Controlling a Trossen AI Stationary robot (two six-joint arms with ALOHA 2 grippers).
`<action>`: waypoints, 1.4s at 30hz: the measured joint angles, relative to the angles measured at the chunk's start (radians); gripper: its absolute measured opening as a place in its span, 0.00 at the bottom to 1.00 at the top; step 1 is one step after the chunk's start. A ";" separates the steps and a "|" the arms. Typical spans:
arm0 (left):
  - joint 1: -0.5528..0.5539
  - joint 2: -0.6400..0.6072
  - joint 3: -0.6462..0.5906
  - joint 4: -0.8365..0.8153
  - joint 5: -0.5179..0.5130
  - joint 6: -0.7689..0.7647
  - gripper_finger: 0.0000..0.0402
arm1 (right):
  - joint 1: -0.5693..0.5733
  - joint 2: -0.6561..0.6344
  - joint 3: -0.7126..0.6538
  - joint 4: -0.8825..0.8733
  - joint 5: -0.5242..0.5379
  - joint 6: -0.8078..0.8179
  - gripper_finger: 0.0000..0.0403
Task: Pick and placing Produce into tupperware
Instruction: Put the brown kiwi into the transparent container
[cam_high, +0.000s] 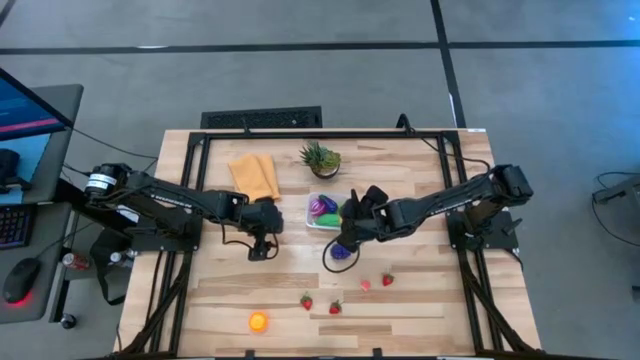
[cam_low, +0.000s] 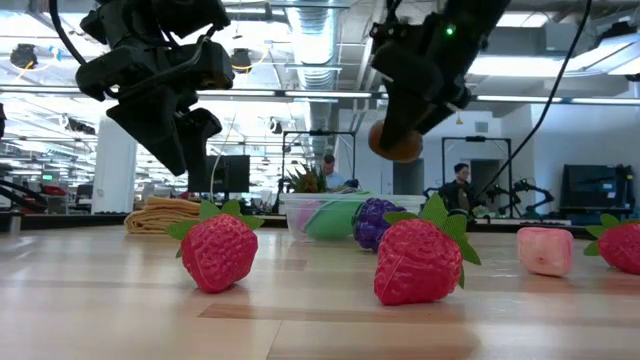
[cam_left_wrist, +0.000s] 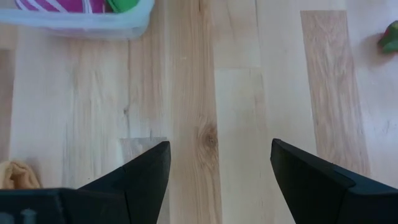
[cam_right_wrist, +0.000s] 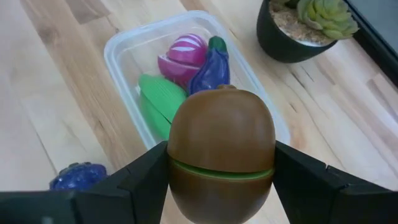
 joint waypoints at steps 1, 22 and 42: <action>0.000 0.000 0.000 0.005 -0.005 0.001 0.66 | 0.000 0.000 -0.013 0.021 0.001 0.000 0.61; 0.000 -0.032 0.000 0.128 -0.180 0.045 0.66 | 0.000 0.000 -0.193 0.282 0.071 -0.034 0.61; -0.145 -0.307 0.000 0.122 -0.358 0.053 0.66 | -0.020 0.000 -0.314 0.495 0.077 -0.053 0.61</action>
